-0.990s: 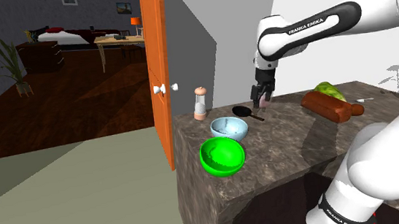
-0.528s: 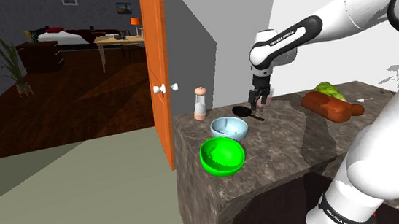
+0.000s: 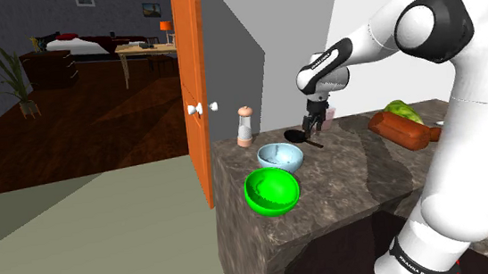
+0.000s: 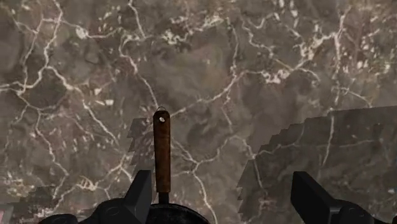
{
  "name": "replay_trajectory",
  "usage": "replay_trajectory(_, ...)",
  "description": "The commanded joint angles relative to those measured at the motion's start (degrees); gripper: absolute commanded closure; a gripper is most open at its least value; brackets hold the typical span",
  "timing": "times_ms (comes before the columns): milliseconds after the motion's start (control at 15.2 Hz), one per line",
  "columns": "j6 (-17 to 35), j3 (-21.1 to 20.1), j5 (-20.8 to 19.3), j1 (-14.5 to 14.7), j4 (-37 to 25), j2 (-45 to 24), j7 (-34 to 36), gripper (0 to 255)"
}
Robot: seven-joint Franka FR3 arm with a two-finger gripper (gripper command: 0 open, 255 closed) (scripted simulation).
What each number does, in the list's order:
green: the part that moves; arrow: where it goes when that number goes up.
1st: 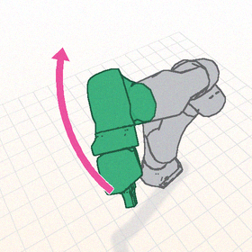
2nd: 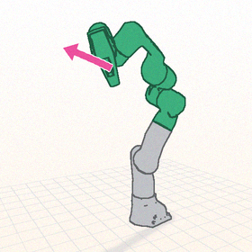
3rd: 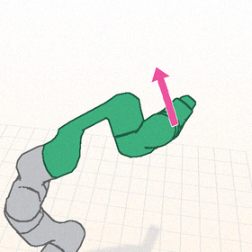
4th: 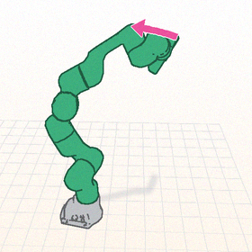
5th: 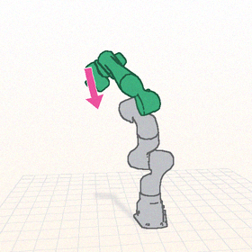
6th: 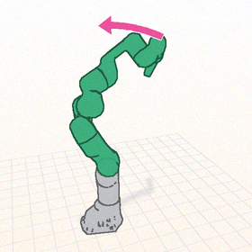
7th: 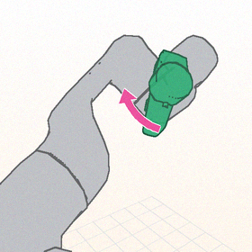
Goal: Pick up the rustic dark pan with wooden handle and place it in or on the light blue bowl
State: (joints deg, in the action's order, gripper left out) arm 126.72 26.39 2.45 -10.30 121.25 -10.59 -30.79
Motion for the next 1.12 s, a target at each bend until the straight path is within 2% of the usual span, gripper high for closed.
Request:
replay_trajectory(0,0.68,-0.23,2.63,-1.38,-3.40,-4.57,-2.79,0)
replay_trajectory(264,1.01,-1.37,6.79,-4.81,-10.42,-12.75,-7.20,0)
replay_trajectory(726,5.36,-2.43,8.56,-5.68,-9.05,-15.95,-8.34,0)
replay_trajectory(1056,5.71,-2.53,8.71,-5.76,-8.97,-16.23,-8.44,0)
